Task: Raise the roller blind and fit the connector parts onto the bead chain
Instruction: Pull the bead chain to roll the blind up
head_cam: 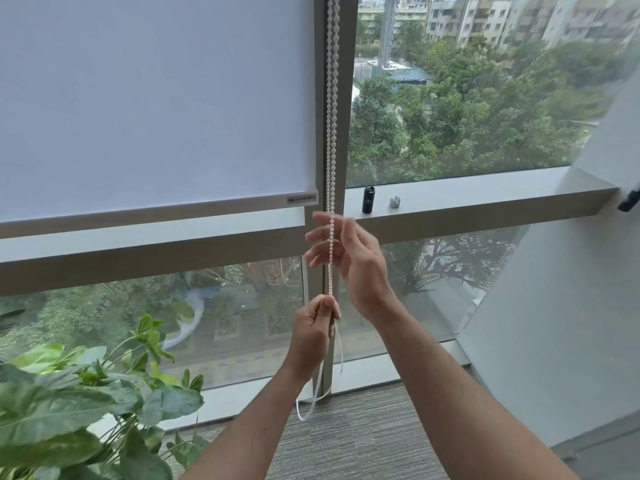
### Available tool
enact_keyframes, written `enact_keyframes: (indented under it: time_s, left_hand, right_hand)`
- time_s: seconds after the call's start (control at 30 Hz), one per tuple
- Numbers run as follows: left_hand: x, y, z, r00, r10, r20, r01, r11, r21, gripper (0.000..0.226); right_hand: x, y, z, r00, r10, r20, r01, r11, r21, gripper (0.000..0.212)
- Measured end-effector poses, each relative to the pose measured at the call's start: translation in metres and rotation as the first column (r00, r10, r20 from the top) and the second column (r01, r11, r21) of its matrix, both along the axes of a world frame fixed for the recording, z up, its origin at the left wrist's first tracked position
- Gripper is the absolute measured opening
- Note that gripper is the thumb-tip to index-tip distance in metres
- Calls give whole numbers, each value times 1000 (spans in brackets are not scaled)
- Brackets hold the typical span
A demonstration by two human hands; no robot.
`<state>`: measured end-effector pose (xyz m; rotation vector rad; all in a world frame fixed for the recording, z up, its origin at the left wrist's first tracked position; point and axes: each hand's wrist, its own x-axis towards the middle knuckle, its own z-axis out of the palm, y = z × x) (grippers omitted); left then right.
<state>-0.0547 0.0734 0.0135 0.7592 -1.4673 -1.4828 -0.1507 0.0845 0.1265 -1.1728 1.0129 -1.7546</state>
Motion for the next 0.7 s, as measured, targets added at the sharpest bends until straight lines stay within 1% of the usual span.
enact_keyframes:
  time_s: [0.03, 0.1, 0.23, 0.33, 0.4, 0.47, 0.53, 0.6, 0.7]
  left_hand:
    - [-1, 0, 0, 1000, -3, 7, 3, 1000, 2, 38]
    - [-4, -1, 0, 1000, -1, 17, 1, 1000, 4, 36]
    - [1, -2, -3, 999, -42, 6, 42, 999, -28, 34]
    - [12, -9, -4, 992, -129, 17, 129, 991, -36, 38]
    - [16, -19, 0, 984, -177, 24, 178, 984, -5, 43]
    - [16, -28, 12, 985, -170, -25, 171, 985, 20, 45]
    - [15, -36, 33, 985, -123, -121, 123, 992, -2, 46]
    - [12, -42, 61, 974, -78, -211, 70, 997, -45, 44]
    - [8, -43, 105, 963, -65, -260, 26, 989, -148, 42]
  right_hand:
    - [5, -3, 13, 1000, -2, 13, 2, 999, -38, 43]
    - [14, -9, 27, 998, -64, 21, 65, 995, -80, 40]
    - [22, -9, 26, 982, -190, 12, 190, 971, -143, 38]
    - [24, -8, 22, 979, -203, 18, 203, 966, -161, 39]
    - [24, -8, 21, 980, -197, 26, 199, 965, -171, 40]
    - [24, -8, 17, 979, -205, 15, 205, 966, -158, 41]
    - [25, -6, 8, 976, -217, -13, 213, 968, -129, 41]
    - [25, -3, -7, 977, -213, -28, 208, 972, -110, 39]
    - [24, 0, -29, 977, -210, -30, 208, 977, -52, 38]
